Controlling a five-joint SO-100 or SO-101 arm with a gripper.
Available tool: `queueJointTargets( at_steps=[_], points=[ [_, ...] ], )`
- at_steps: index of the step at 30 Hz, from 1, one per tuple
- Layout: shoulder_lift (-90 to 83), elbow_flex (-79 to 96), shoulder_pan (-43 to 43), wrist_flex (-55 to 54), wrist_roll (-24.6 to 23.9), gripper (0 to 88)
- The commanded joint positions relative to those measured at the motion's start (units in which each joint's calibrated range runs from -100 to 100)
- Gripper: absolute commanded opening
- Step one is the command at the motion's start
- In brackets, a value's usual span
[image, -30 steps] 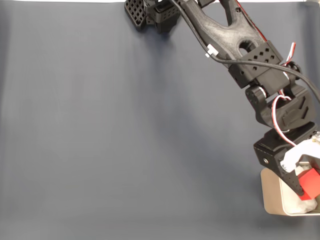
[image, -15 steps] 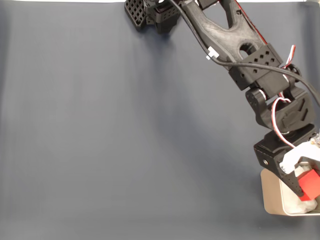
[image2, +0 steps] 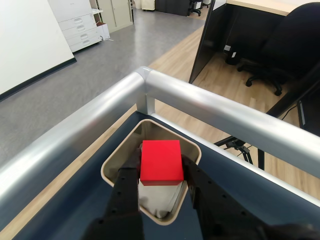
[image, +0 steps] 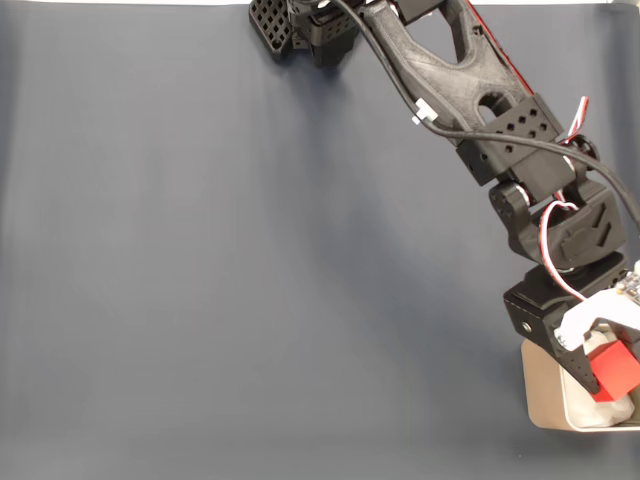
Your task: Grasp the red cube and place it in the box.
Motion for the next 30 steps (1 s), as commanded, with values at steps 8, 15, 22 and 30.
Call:
queueJointTargets(
  at_steps=[8, 15, 22, 30],
  points=[
    [-0.62, -3.12, -0.78, -1.14, -0.20, 10.6],
    [-1.31, -2.94, -0.99, -0.81, -1.27, 27.3],
    [-1.83, -3.12, -1.14, -1.14, -1.12, 35.7],
    [-1.92, -3.03, -0.92, -1.06, -0.29, 38.4]
  ],
)
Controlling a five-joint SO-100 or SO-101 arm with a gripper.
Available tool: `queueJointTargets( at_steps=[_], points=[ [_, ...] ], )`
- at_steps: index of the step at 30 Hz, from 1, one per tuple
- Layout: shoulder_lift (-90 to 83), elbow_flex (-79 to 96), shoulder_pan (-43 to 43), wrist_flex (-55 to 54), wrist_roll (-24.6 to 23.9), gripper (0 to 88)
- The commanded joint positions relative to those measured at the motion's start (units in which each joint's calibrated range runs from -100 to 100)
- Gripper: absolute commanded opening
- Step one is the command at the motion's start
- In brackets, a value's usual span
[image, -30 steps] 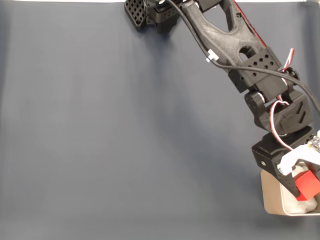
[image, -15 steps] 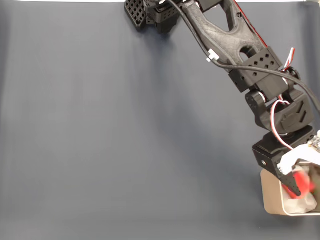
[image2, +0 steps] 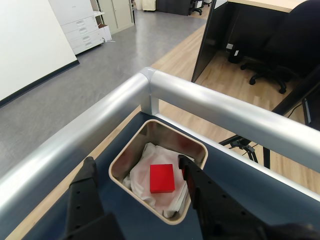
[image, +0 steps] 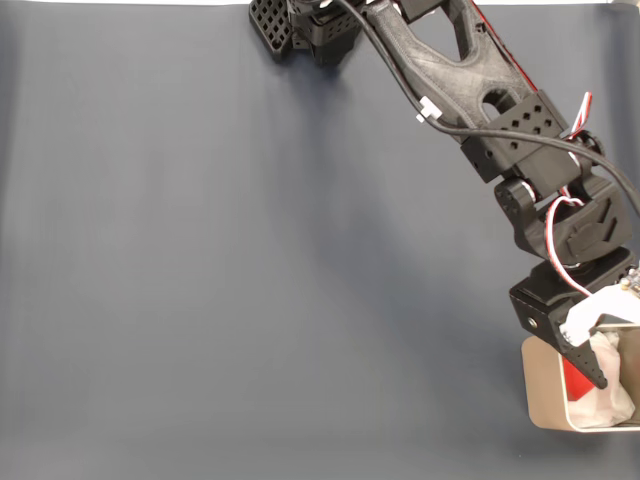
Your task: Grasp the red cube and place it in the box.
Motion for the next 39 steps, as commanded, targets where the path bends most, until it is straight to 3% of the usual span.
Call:
queueJointTargets(
  at_steps=[1, 30, 33, 39],
  points=[
    [-1.92, -3.03, -0.11, -0.98, 0.73, 38.5],
    [-2.87, -2.66, 0.03, -1.39, 0.88, 38.0],
    [-3.91, -1.75, 0.17, -1.39, 0.88, 32.6],
    [-11.37, 5.09, 3.09, -3.43, 1.81, 0.0]
  ],
)
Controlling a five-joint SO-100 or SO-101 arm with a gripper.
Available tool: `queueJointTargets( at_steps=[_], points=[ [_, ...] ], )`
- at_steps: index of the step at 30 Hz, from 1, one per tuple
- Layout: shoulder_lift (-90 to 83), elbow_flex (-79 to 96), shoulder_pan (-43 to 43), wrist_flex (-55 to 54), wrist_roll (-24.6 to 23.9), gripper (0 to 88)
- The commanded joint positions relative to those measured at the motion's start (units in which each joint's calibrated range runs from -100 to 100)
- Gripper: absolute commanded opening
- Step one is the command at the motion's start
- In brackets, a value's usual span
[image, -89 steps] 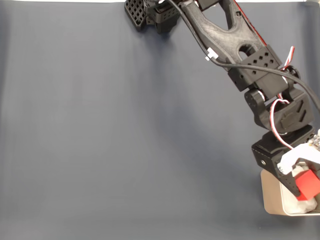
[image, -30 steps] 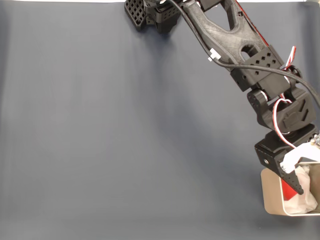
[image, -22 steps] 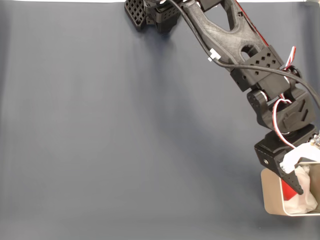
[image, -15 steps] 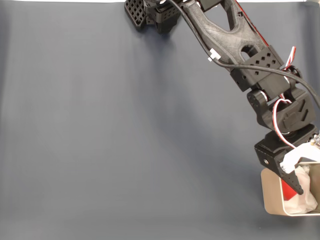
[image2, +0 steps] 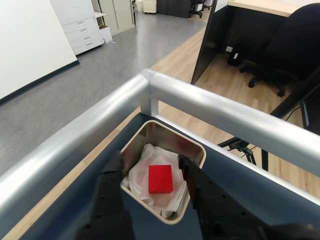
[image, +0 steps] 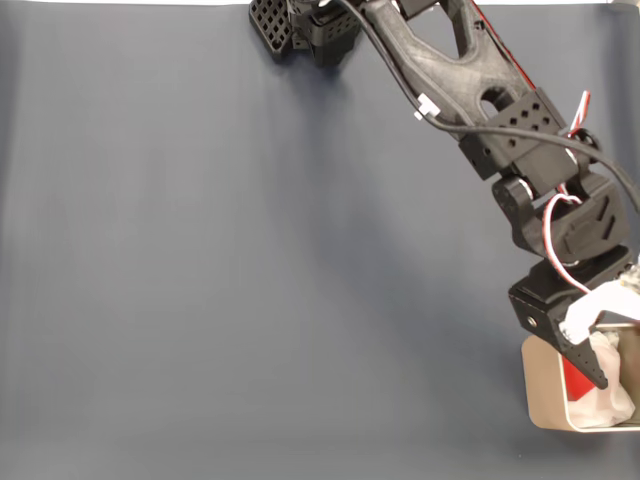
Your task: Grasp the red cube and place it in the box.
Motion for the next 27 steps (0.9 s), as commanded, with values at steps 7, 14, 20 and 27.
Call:
queueJointTargets(
  at_steps=[7, 14, 20, 27],
  points=[
    [-41.78, 30.22, 16.27, -0.95, 0.05, 0.0],
    [-71.15, 62.15, 23.37, -0.29, 0.20, 0.0],
    [-95.50, 83.87, 25.36, 7.66, -0.63, 0.0],
    [-116.82, 105.76, 25.86, 17.82, -1.81, 0.0]
  ],
)
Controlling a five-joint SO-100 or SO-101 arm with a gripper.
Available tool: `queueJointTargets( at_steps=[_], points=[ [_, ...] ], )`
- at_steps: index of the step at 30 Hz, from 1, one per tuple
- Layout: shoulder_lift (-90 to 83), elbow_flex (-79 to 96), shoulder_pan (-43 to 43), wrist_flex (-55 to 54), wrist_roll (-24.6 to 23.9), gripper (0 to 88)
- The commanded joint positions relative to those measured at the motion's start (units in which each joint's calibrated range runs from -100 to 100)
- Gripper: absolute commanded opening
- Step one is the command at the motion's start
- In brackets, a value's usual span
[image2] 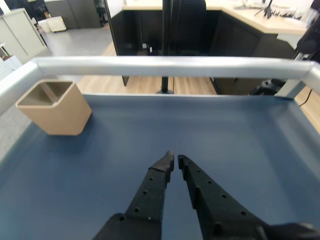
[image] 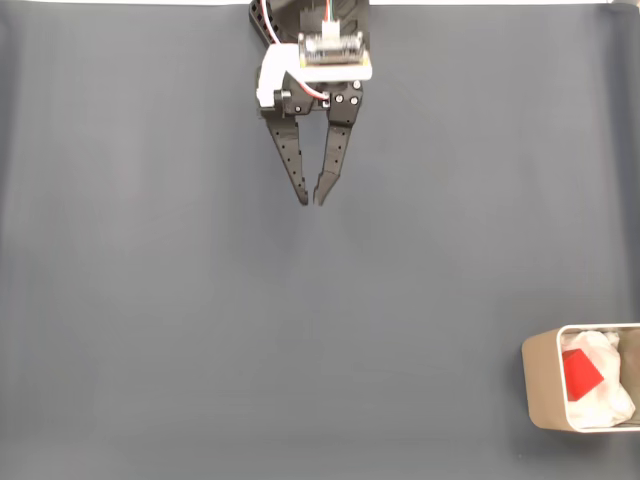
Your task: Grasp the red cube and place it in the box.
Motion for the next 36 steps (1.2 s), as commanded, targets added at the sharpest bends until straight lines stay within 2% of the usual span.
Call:
queueJointTargets(
  at_steps=[1, 7, 8, 12, 16, 23, 36],
  points=[
    [-11.04, 9.40, 0.42, 5.36, -1.12, 0.0],
    [-15.89, 19.26, -0.08, 11.35, -2.30, 0.0],
    [-15.89, 19.26, -2.07, 26.43, -4.79, 0.0],
    [-15.89, 19.26, -1.07, 35.69, -4.88, 0.0],
    [-15.89, 19.26, -1.00, 36.18, -4.84, 0.0],
    [-15.89, 19.26, -0.93, 36.84, -1.86, 0.1],
    [-15.89, 19.26, -0.93, 36.84, -1.81, 0.2]
  ],
)
